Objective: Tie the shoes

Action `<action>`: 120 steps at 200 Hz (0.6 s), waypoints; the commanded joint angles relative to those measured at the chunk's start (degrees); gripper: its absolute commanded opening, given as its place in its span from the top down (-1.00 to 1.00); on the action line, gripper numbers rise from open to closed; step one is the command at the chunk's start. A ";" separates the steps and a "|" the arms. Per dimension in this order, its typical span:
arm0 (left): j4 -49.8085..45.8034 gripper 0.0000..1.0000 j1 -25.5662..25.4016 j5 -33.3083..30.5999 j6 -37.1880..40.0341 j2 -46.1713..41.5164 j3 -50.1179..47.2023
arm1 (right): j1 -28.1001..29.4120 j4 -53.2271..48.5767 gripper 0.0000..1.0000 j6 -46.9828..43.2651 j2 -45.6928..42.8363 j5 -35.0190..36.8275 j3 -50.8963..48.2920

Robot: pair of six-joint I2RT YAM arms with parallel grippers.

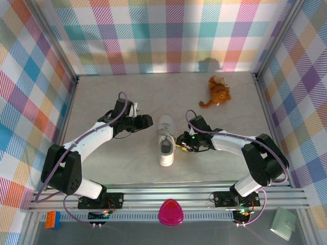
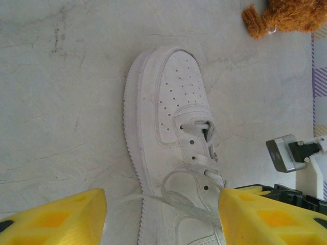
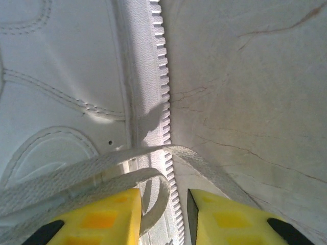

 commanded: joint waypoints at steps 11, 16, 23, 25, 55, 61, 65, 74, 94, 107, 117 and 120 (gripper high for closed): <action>0.71 -0.19 0.80 0.98 0.70 -1.67 -1.38 | 1.10 3.05 0.32 4.25 1.80 -1.72 -0.13; 0.70 -0.19 0.78 0.94 0.76 -1.75 -1.49 | 1.21 3.27 0.30 4.62 2.03 -1.89 -0.13; 0.66 -0.19 0.87 0.90 0.69 -1.77 -1.65 | 1.31 3.81 0.26 5.28 2.25 -2.13 -0.17; 0.71 -0.19 0.87 0.92 0.72 -1.79 -1.62 | 1.31 3.99 0.26 5.49 2.39 -2.23 -0.19; 0.97 -0.19 0.86 1.03 0.43 -1.86 -2.24 | 1.90 5.84 0.15 7.65 3.12 -3.13 0.33; 1.27 -0.18 0.86 1.15 0.22 -1.94 -2.44 | 2.08 5.75 0.14 7.72 3.22 -3.14 0.64; 1.55 -0.18 0.86 1.24 0.07 -1.94 -2.55 | 2.13 5.76 0.14 7.81 3.25 -3.07 0.82; 2.41 -0.18 0.86 1.55 -0.39 -2.03 -3.09 | 2.35 6.26 0.14 8.27 3.59 -3.14 0.83; 4.28 -0.18 0.86 2.11 -1.67 -1.89 -4.28 | 2.37 8.86 0.14 9.97 4.36 -3.49 0.26; 4.94 -0.16 0.82 2.25 -2.10 -1.79 -4.82 | 2.44 11.19 0.16 11.15 4.90 -3.79 -0.13; 5.02 -0.15 0.86 2.13 -2.22 -1.93 -5.23 | 2.58 13.02 0.17 12.08 5.47 -4.19 -0.14; 5.07 -0.15 0.86 2.05 -2.29 -1.94 -5.35 | 2.63 13.52 0.18 12.30 5.60 -4.27 -0.10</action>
